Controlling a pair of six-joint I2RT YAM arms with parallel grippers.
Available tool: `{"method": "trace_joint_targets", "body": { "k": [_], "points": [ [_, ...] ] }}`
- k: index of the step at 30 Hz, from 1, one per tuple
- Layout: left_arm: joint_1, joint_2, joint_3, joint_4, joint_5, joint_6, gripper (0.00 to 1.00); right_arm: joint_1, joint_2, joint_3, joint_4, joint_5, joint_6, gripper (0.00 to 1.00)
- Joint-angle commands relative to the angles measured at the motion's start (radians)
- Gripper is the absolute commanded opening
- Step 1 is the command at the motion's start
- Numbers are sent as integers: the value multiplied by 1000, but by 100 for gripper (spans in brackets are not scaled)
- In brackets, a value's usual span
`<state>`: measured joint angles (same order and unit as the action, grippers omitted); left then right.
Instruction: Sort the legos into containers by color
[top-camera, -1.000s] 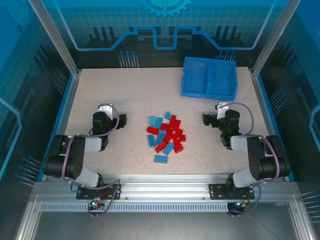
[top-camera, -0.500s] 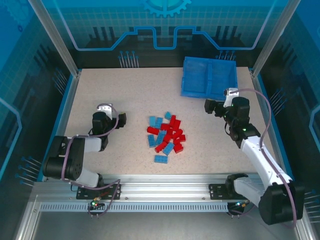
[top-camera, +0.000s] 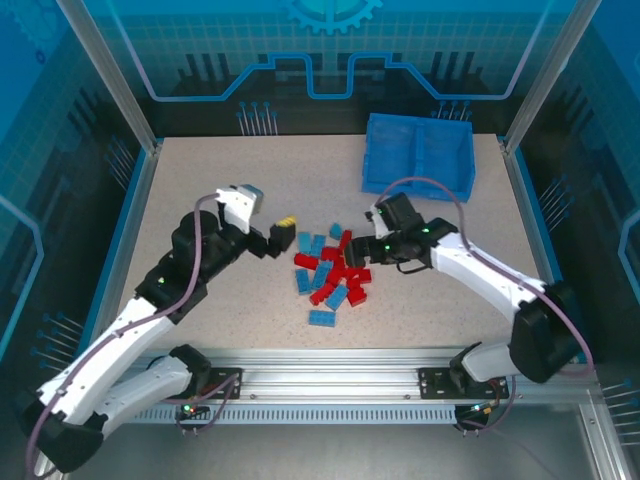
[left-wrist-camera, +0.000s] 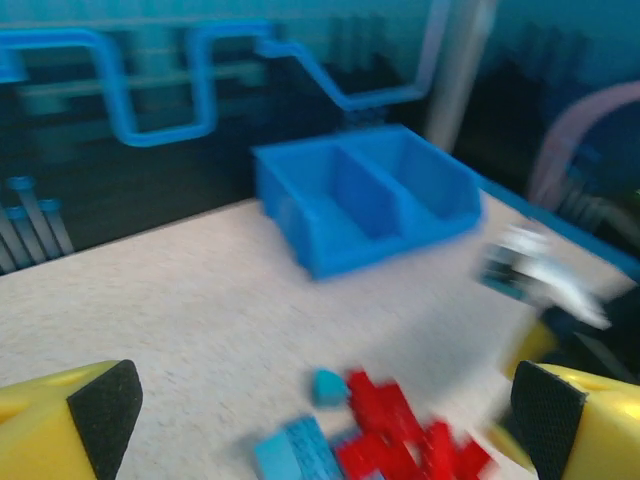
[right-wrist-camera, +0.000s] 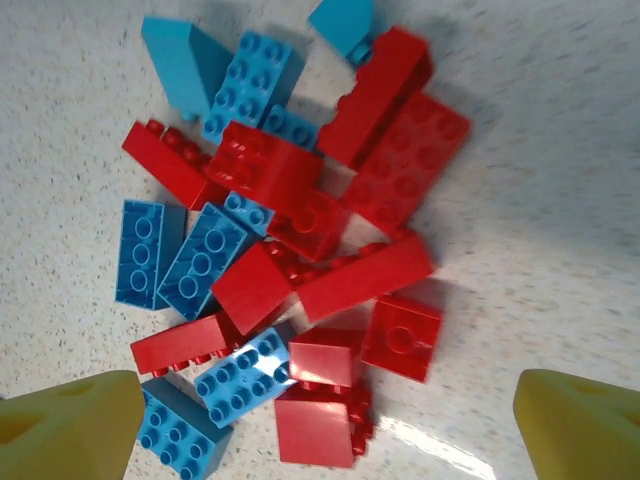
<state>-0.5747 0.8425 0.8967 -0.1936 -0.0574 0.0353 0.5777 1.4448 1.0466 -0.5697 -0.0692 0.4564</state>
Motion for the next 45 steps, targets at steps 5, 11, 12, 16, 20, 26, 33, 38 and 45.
{"method": "trace_joint_targets", "body": {
  "k": [5, 11, 12, 16, 20, 26, 33, 38, 45],
  "points": [
    [-59, -180, 46, -543, 20, 221, 99, 171, 313, 324, -27, 190, 2, 96],
    [-59, -407, -168, -495, 21, 298, 99, 197, 572, 590, -25, 274, -3, 87],
    [-59, -437, -190, -489, 31, 305, 99, 200, 613, 631, -38, 295, 0, 85],
    [-58, -483, -225, -478, 67, 324, 99, 217, 729, 754, -91, 379, 8, 79],
    [-59, -478, -256, -458, 157, 339, 99, 225, 802, 821, -127, 370, 20, 69],
    [-56, -432, -269, -452, 213, 353, 99, 225, 847, 833, -129, 354, 47, 47],
    [-57, -415, -269, -452, 211, 356, 99, 213, 792, 805, -97, 273, 78, 22],
    [-57, -428, -275, -449, 195, 350, 99, 210, 558, 656, 4, 333, 50, 21],
    [-57, -458, -280, -442, 163, 353, 99, 138, 235, 476, 63, 509, -60, 23]
  ]
}}
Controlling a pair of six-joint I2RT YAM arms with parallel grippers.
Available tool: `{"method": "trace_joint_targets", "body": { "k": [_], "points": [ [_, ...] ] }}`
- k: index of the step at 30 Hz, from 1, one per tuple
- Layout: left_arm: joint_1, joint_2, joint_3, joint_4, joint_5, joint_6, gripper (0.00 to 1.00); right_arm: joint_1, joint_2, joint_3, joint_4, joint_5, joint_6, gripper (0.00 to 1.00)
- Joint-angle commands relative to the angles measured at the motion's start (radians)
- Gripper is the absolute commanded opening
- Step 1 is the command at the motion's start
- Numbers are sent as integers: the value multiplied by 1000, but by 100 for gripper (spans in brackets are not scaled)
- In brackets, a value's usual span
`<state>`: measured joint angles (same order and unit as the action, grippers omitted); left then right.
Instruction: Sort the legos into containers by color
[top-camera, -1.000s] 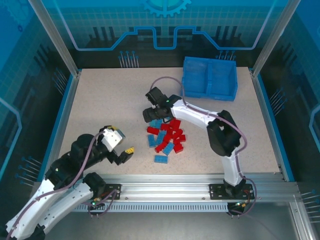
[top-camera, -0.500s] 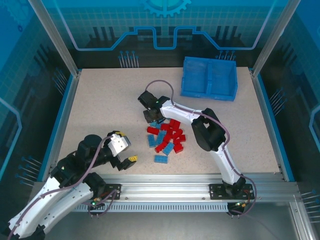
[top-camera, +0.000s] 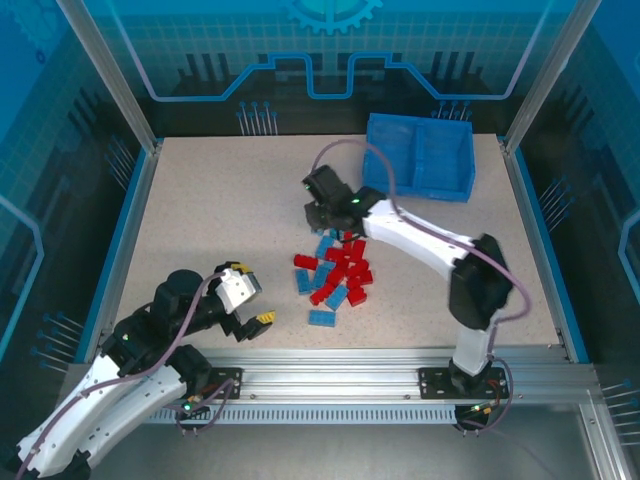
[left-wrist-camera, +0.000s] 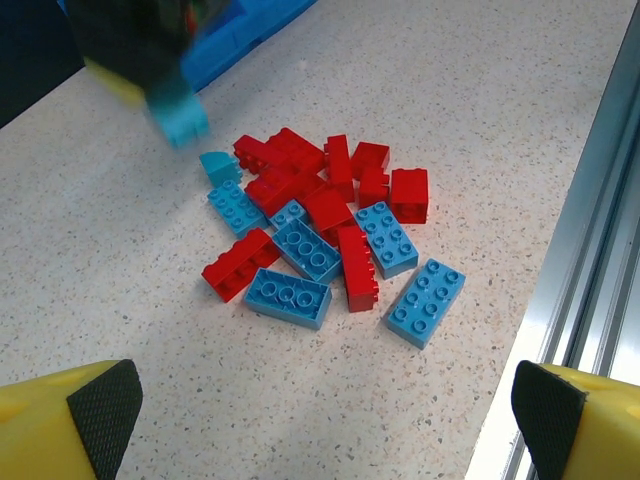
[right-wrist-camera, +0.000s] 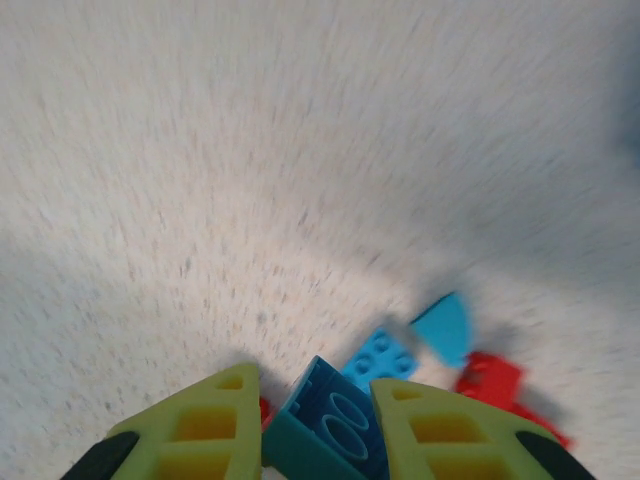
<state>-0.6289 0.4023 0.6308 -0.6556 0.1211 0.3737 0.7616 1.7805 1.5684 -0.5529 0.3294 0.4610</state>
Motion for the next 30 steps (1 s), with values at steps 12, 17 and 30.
{"method": "trace_joint_targets", "body": {
  "k": [12, 17, 30],
  "points": [
    [-2, -21, -15, 25, -15, 11, 99, -495, -206, -134, 171, 149, -158, 25],
    [-1, -21, -18, 23, -22, 11, 99, -626, -67, -73, 212, 139, -110, 25],
    [-2, -13, -34, 36, -29, 23, 99, -768, 346, 306, 10, 12, -51, 39]
  ]
}}
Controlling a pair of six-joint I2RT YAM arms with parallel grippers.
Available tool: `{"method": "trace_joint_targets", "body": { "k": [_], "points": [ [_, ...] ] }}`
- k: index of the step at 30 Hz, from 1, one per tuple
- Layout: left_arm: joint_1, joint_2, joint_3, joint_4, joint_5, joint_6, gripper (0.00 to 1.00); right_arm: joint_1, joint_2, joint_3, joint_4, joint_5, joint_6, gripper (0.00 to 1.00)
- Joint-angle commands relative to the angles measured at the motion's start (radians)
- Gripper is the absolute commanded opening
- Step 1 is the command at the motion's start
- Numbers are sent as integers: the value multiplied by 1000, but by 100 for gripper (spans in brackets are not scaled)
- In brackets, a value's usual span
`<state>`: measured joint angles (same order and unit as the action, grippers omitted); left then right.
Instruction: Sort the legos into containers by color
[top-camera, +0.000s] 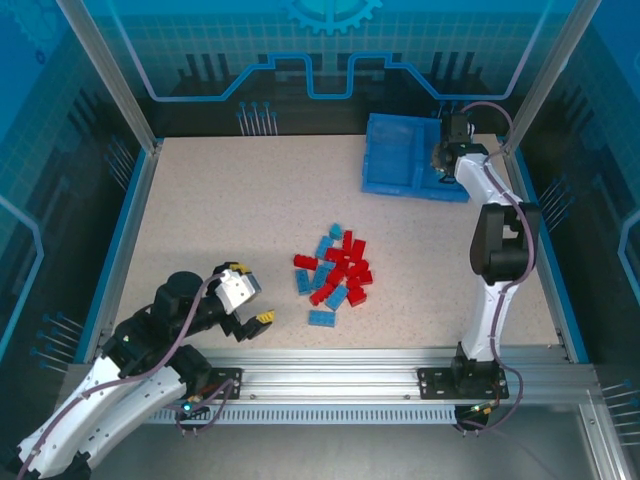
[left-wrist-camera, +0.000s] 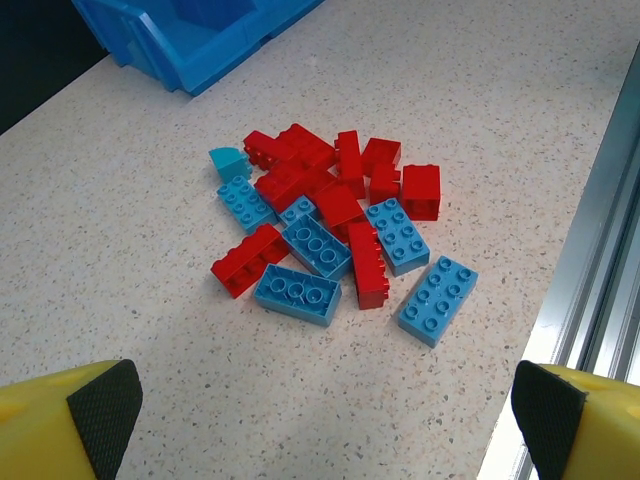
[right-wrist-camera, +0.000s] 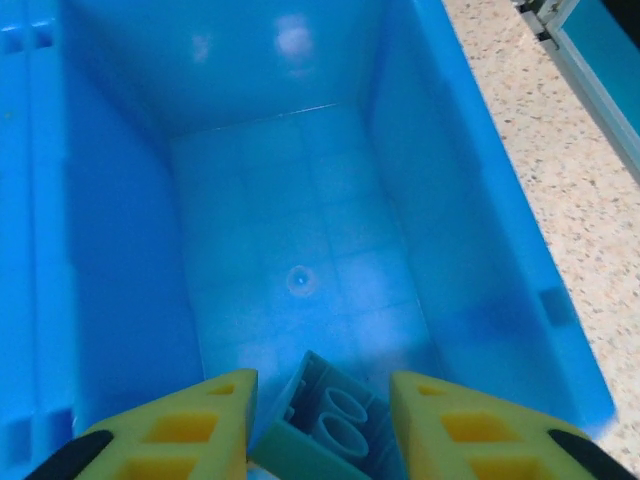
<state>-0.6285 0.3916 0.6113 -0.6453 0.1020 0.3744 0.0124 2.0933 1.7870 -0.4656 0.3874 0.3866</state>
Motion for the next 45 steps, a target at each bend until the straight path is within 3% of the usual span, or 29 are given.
{"method": "trace_joint_targets", "body": {
  "k": [1, 8, 12, 18, 22, 27, 30, 34, 37, 45],
  "points": [
    [-2, 0, -15, 26, -10, 23, 99, -18, 44, 109, -95, -49, 20, 39],
    [-1, 7, -10, 24, -10, 23, 99, -19, 5, 137, -140, -54, 3, 46],
    [-1, 6, -8, 26, 1, 17, 99, -18, -46, 75, -122, -61, -5, 63],
    [-2, -2, -8, 26, 16, 11, 99, -19, -121, -16, -115, -92, 7, 65],
    [-1, -8, -8, 30, 18, 11, 99, 3, -279, -199, -64, -189, 55, 65],
    [-2, -10, -8, 35, 26, 14, 99, 137, -498, -439, 10, -333, 40, 67],
    [-2, -8, -9, 33, 24, 15, 99, 281, -550, -508, 12, -363, -31, 67],
    [-2, -9, -10, 34, 26, 17, 99, 449, -497, -483, -66, -334, -80, 68],
    [-2, -9, -9, 31, 22, 18, 99, 522, -435, -456, -95, -284, -62, 68],
    [-1, -11, -10, 28, 13, 22, 99, 599, -248, -377, -152, -208, 38, 59]
  ]
}}
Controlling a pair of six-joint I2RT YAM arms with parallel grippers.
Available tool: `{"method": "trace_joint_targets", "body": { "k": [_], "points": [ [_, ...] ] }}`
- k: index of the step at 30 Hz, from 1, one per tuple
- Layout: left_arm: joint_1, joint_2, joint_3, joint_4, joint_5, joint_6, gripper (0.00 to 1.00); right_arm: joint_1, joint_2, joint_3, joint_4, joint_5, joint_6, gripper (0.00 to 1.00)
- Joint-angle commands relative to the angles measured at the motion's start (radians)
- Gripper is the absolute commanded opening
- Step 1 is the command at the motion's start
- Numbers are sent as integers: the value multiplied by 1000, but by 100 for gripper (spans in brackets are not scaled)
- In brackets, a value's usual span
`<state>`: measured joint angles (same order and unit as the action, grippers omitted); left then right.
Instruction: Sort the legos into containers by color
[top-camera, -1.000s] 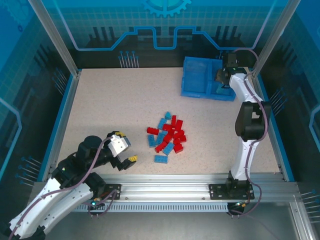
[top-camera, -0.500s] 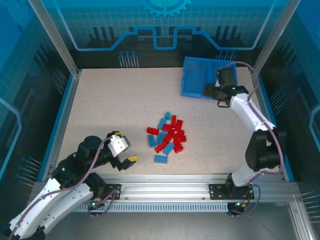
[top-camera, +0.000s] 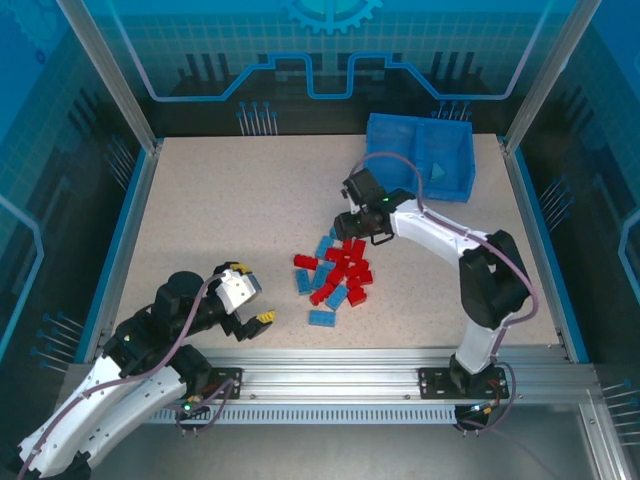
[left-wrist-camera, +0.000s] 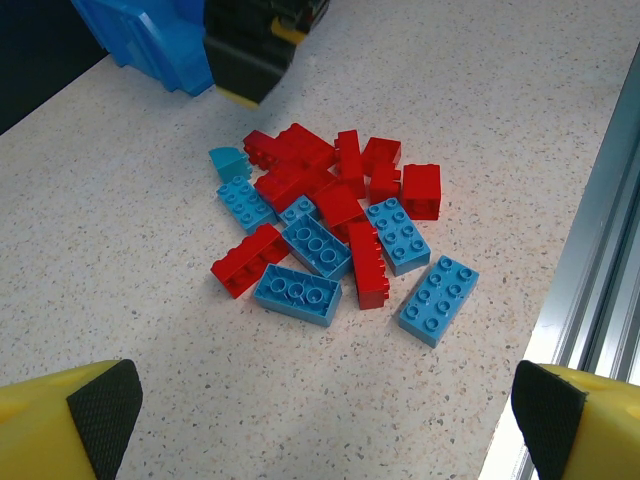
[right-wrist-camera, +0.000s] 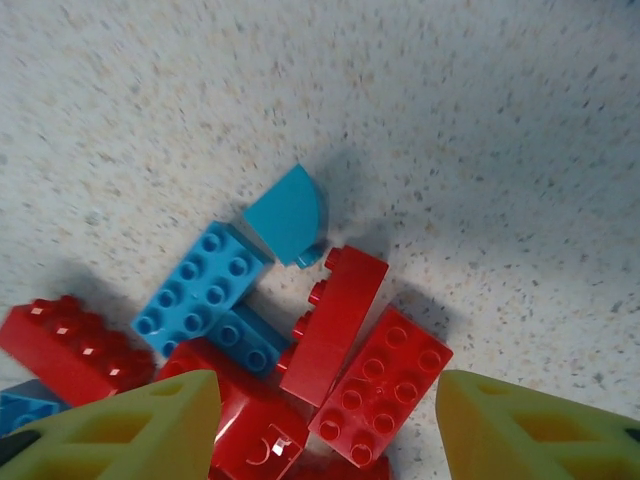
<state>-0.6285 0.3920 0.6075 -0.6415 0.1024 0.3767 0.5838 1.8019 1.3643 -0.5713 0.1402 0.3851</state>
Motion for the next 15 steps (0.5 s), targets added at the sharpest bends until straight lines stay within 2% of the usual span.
{"method": "trace_joint_targets", "body": {
  "k": [1, 8, 15],
  "points": [
    [-1, -13, -6, 23, 14, 19, 99, 35, 64, 52, -47, 45, 40, 58],
    [-2, -15, -6, 21, 14, 27, 99, 61, 192, 128, -53, 125, 31, 48],
    [-1, -28, -9, 19, 7, 29, 99, 76, 265, 159, -94, 204, 76, 47]
  ]
}}
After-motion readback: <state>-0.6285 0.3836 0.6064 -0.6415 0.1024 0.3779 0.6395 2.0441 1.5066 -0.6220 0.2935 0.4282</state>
